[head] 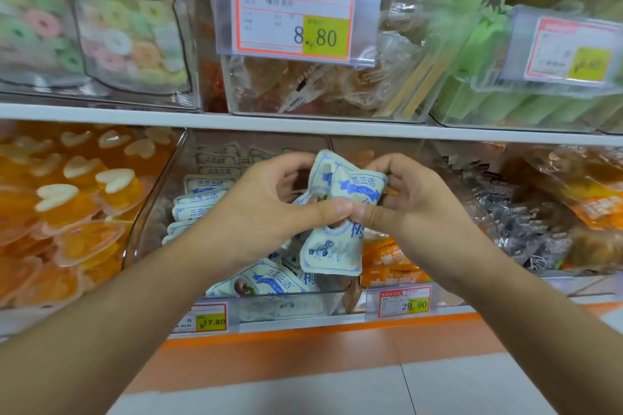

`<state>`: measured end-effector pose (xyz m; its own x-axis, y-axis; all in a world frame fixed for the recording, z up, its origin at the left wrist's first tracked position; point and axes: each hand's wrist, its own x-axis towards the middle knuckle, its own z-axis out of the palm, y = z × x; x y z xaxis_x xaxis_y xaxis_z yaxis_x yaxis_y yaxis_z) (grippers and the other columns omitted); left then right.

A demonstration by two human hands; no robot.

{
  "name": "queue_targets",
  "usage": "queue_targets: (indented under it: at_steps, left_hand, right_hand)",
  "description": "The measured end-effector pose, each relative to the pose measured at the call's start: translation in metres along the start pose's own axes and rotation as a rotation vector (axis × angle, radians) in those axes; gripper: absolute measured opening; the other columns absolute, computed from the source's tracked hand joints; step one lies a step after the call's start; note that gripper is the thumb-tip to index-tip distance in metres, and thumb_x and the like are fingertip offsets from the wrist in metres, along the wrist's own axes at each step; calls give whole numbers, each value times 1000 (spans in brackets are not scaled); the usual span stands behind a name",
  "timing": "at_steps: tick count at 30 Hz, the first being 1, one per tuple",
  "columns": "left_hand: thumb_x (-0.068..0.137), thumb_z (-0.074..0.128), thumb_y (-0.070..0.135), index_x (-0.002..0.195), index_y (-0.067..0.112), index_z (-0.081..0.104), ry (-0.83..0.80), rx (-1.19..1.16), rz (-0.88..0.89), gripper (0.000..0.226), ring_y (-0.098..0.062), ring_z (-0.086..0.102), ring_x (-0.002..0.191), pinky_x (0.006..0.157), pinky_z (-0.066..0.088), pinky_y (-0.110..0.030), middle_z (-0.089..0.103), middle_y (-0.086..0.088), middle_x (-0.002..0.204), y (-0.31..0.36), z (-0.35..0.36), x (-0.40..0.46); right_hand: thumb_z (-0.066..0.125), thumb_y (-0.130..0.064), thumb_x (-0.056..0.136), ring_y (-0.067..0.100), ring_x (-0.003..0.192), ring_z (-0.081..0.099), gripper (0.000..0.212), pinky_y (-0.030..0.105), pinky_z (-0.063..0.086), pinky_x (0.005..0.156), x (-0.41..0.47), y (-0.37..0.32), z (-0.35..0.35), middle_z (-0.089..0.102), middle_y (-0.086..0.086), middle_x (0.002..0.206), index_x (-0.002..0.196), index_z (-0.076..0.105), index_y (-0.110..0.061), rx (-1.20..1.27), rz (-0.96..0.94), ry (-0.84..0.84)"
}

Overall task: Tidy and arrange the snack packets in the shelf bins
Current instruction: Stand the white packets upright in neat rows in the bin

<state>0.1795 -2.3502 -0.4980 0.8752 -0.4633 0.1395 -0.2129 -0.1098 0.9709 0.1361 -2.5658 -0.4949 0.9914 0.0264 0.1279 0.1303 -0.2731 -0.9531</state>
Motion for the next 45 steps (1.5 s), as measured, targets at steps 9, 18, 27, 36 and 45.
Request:
queue_targets:
  at_steps: [9, 18, 27, 36, 45]
  left_hand:
    - [86, 50, 74, 97, 59, 67, -82, 272, -255, 25, 24, 56, 79, 86, 39, -16, 67, 36, 95, -5, -6, -7]
    - [99, 55, 53, 139, 26, 55, -60, 830, -288, 48, -16, 56, 124, 106, 46, -36, 57, 2, 143, -33, -13, 15]
    - [84, 79, 34, 81, 15, 52, -38, 1080, -504, 32, -18, 57, 66, 50, 39, -28, 59, -3, 78, -38, -3, 57]
    - [59, 83, 72, 132, 13, 52, -34, 1095, -444, 99, -32, 55, 122, 100, 52, -42, 56, -12, 131, -49, 5, 47]
    - [61, 91, 56, 109, 27, 65, -135, 883, -447, 61, -16, 65, 102, 91, 57, -40, 64, 10, 108, -51, -5, 36]
  right_hand:
    - [84, -5, 76, 37, 93, 70, 36, 57, 54, 88, -5, 11, -31, 73, 21, 104, 106, 64, -6, 183, 49, 114]
    - [64, 4, 90, 30, 89, 76, 33, 43, 57, 85, -5, 14, -49, 77, 18, 95, 120, 54, 14, 302, 157, 154]
    - [60, 7, 94, 30, 92, 78, 31, 37, 63, 80, -3, 15, -55, 79, 17, 99, 124, 54, 14, 283, 189, 177]
    - [64, 7, 93, 31, 92, 77, 31, 41, 60, 83, -4, 16, -56, 78, 20, 100, 122, 54, 13, 239, 173, 178]
    - [70, 4, 90, 27, 87, 76, 26, 47, 57, 84, -5, 11, -51, 78, 15, 91, 113, 59, 2, 200, 158, 181]
